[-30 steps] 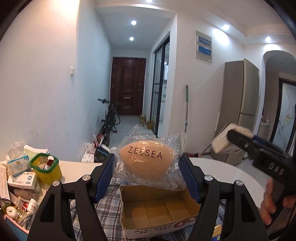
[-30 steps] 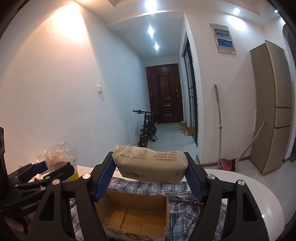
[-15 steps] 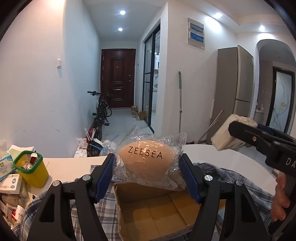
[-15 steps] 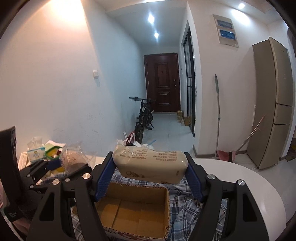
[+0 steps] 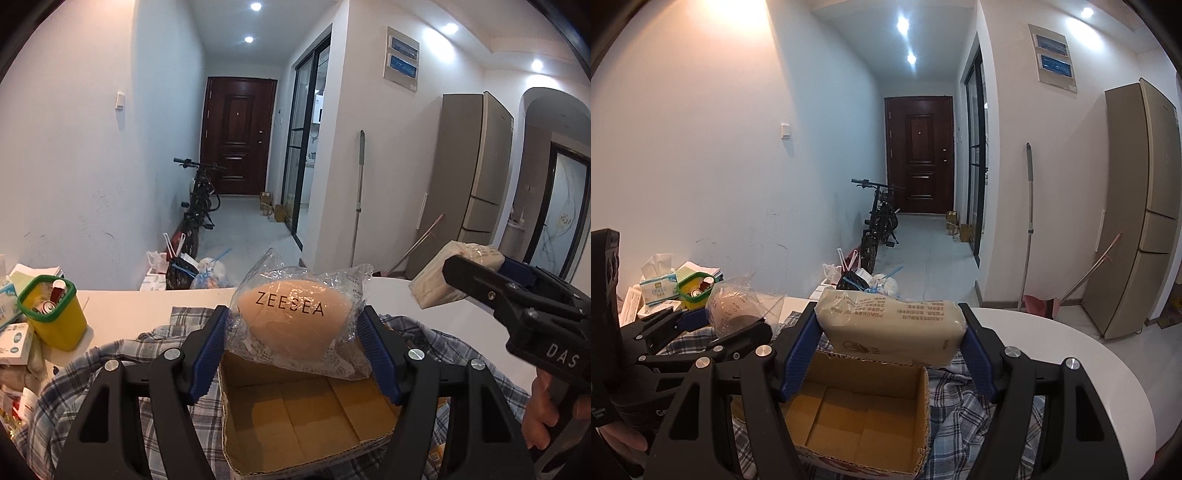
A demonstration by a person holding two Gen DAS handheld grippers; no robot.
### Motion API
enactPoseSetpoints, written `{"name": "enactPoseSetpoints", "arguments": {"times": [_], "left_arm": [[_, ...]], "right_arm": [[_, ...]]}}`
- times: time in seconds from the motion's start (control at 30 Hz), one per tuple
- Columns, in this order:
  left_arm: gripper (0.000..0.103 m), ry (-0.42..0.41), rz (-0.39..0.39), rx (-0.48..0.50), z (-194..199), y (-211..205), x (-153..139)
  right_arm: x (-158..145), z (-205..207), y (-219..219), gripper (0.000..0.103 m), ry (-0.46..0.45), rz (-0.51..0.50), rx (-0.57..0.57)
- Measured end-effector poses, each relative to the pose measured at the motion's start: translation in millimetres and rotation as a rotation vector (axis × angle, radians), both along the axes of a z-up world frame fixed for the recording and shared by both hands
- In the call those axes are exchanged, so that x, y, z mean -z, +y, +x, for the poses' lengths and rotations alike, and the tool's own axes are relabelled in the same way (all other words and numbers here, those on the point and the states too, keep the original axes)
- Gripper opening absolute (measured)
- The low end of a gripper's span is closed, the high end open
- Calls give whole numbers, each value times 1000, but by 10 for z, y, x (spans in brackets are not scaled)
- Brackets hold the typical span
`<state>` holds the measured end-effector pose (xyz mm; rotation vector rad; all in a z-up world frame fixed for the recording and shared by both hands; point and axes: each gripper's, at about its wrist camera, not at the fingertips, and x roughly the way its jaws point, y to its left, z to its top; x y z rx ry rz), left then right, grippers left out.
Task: Organize objects
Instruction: 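Lower the sponge into the box and open the left tool, then lower the cream bar into the box beside the sponge and open the right tool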
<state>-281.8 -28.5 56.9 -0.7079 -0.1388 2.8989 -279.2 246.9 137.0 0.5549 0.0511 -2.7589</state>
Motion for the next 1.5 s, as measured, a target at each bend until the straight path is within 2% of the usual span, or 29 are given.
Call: {"name": "enactPoseSetpoints", "arguments": {"times": [0.23, 0.3, 0.4, 0.53, 0.83, 1.0, 1.17, 1.23, 1.27, 1.33, 1.5], "left_arm": [[72, -70, -41, 4, -83, 73, 72], [84, -100, -55, 41, -105, 123, 128], [84, -116, -81, 19, -121, 160, 195], [84, -131, -63, 4, -145, 118, 212], [90, 8, 6, -130, 41, -165, -56], [91, 49, 33, -159, 142, -231, -158], [91, 105, -9, -162, 261, -136, -274], [95, 127, -27, -165, 306, -118, -304], [103, 134, -37, -162, 321, -108, -324], [103, 151, -47, -171, 360, -103, -356], [103, 173, -18, -178, 470, -132, -459]], "right_arm": [[2, -81, 109, 70, -24, -37, 18], [2, -90, 117, 70, -21, -35, 25], [2, -122, 120, 70, -32, -44, 27], [14, -145, 120, 70, -42, -47, 25], [41, -150, 104, 70, -54, -45, 10], [133, -216, 38, 70, -95, -29, -20], [240, -267, -44, 70, -121, -21, -45], [276, -279, -72, 70, -131, -24, -61], [295, -285, -78, 70, -134, -26, -70], [331, -288, -91, 70, -134, -23, -77], [398, -311, -119, 70, -148, -8, -82]]}}
